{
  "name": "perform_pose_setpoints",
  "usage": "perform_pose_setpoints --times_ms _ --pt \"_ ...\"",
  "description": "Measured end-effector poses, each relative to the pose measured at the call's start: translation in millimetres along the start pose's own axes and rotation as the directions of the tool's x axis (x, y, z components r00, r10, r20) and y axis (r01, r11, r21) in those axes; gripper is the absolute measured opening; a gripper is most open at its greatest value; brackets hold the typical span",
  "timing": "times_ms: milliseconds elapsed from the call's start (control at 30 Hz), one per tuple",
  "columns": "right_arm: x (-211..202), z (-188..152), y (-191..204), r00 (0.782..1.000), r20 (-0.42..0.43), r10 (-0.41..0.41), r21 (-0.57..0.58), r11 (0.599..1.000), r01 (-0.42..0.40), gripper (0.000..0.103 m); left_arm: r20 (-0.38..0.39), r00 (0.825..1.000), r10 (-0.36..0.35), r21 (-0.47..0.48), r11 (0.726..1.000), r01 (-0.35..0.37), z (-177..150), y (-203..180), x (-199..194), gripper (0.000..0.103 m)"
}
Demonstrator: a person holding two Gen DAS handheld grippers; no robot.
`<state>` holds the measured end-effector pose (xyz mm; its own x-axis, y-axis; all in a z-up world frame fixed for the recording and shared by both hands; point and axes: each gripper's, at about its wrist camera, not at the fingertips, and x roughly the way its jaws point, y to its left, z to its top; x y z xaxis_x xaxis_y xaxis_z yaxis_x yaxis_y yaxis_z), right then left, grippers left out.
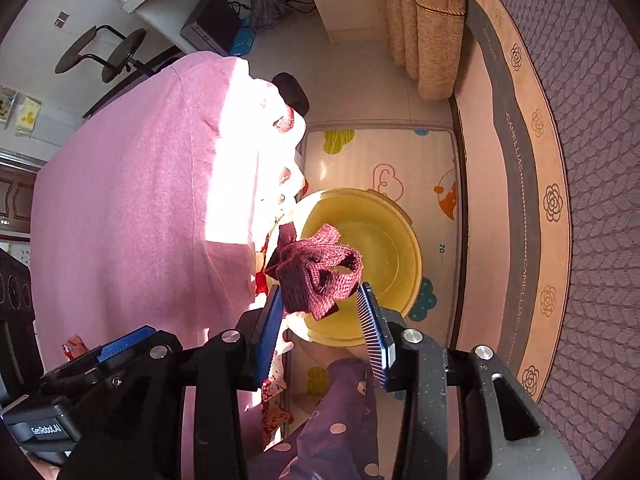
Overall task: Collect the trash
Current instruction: 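Carry both items to the yellow basin and open both grippers over it, then move both grippers back over the bed toward the red items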
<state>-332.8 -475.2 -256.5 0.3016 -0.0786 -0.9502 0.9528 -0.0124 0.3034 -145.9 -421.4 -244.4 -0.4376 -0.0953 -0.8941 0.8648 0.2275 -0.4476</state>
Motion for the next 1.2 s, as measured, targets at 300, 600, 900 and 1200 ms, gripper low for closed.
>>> perform_pose_setpoints --times_ms 300,600,900,1200 --pt "2 8 18 0.999 -0.03 0.031 -0.039 0.999 -0.033 0.039 0.023 0.999 0.025 -0.07 0.997 -0.023 4 22 -11 0.09" --pt "-11 13 114 0.988 -0.048 0.147 -0.233 0.96 -0.154 0.039 0.155 0.984 0.088 -0.177 0.982 -0.06 -9 71 -73 0.09" --pt "-10 -16 237 0.967 -0.154 0.202 -0.496 0.831 -0.253 0.039 0.29 0.938 0.192 -0.4 0.914 -0.064 -58 152 -155 0.09" --pt "9 -101 352 0.927 -0.332 0.173 -0.73 0.575 -0.369 0.039 0.33 0.875 0.355 -0.705 0.709 -0.021 -165 241 -214 0.091"
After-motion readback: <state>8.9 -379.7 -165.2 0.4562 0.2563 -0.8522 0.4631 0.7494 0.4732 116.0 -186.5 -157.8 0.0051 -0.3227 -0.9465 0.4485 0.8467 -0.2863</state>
